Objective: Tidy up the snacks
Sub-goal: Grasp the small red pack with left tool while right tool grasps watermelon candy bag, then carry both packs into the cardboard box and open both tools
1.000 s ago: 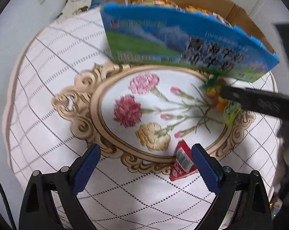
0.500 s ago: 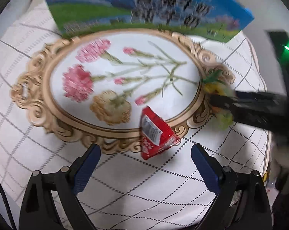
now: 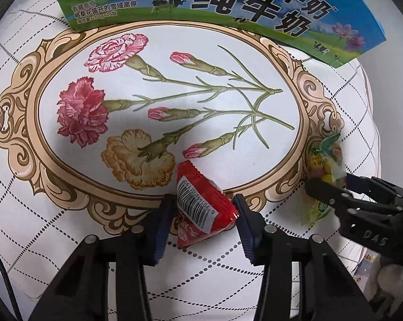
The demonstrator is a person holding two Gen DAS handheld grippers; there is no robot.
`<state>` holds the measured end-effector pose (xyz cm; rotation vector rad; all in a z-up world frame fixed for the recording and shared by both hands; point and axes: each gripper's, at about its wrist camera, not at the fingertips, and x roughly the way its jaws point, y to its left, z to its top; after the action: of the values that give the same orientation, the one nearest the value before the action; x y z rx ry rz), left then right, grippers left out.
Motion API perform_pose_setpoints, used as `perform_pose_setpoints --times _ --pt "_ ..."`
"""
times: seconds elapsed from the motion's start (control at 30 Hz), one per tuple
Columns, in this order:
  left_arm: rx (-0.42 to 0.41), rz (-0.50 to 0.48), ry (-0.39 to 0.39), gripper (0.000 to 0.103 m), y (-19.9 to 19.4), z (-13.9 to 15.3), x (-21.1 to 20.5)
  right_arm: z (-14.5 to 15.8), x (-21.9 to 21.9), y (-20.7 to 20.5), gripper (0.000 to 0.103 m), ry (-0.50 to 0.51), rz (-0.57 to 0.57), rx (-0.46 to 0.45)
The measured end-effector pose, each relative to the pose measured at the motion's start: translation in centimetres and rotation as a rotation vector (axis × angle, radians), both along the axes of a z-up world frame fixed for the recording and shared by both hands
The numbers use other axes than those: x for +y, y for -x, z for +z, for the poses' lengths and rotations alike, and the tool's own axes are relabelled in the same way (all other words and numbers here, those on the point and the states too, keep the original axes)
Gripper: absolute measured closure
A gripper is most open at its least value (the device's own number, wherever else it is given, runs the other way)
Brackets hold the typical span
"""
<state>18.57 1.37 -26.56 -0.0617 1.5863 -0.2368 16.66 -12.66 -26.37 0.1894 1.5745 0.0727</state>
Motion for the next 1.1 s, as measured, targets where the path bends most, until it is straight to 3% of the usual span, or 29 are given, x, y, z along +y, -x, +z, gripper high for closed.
perform_pose_setpoints --times 0.23,0.43,0.47,0.63,0.87,1.1 --pt "0.023 0.026 0.008 0.06 -1.2 -0.9 0.7 -0.7 1.2 0.1 0.04 0.042 0.013 -0.011" --pt "-0.009 0.026 -0.032 0.061 -0.8 -0.7 0.1 -0.7 1.1 0.9 0.043 0.049 0.019 -0.03" --pt "-0.016 0.015 -0.041 0.064 -0.7 -0.6 -0.1 -0.6 1.3 1.2 0.047 0.061 0.027 -0.036" --pt "-0.034 0.011 -0.043 0.069 -0.2 0.3 -0.4 0.1 1.3 2.4 0.047 0.071 0.03 -0.075" --pt "-0.051 0.032 0.034 0.07 0.0 4.4 0.4 2.6 0.6 3.2 0.047 -0.015 -0.014 -0.103" --pt "-0.151 0.023 0.147 0.07 -3.6 12.4 0.5 10.3 0.2 2.1 0.047 -0.162 -0.047 -0.214"
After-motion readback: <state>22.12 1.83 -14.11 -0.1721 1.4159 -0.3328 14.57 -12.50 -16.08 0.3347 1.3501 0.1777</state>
